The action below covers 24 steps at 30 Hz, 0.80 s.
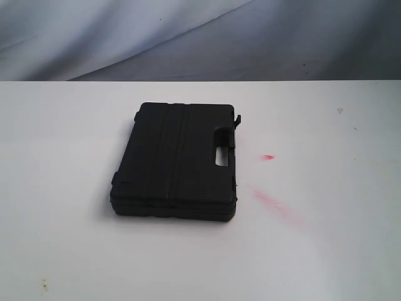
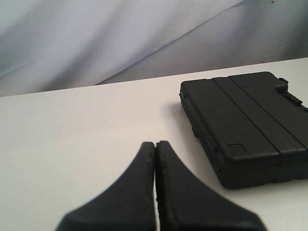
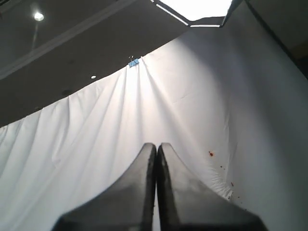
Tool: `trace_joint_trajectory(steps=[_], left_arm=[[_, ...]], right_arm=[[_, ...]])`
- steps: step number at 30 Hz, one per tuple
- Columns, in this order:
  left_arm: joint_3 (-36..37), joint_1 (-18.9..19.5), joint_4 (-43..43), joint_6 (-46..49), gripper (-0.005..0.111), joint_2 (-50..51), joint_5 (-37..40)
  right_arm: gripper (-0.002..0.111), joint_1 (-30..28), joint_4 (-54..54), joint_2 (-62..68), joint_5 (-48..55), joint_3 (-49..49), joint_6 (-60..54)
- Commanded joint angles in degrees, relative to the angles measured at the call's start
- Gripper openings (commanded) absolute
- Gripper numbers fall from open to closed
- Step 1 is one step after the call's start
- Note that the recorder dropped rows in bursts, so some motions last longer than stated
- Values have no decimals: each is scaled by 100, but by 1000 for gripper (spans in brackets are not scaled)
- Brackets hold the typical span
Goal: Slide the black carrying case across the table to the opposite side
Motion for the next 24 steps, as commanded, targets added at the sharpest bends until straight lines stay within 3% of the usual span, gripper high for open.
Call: trace_joint_trajectory(steps=[1, 5, 9, 12, 16, 24], left_arm=[[27, 15, 7, -30, 0, -38, -73], [27, 15, 7, -30, 0, -38, -73], [27, 15, 7, -30, 0, -38, -73], [27, 15, 7, -30, 0, -38, -73], [27, 15, 7, -30, 0, -38, -73], [27, 15, 7, -30, 0, -38, -73]], right_arm=[[0, 8, 178, 4, 7, 9, 16], [0, 8, 347, 4, 7, 9, 60], [0, 8, 347, 4, -22, 9, 1106], [0, 8, 272, 4, -46, 9, 1194], [0, 8, -913, 4, 10, -14, 1052], [0, 8, -2066, 4, 1796, -1718, 1026]])
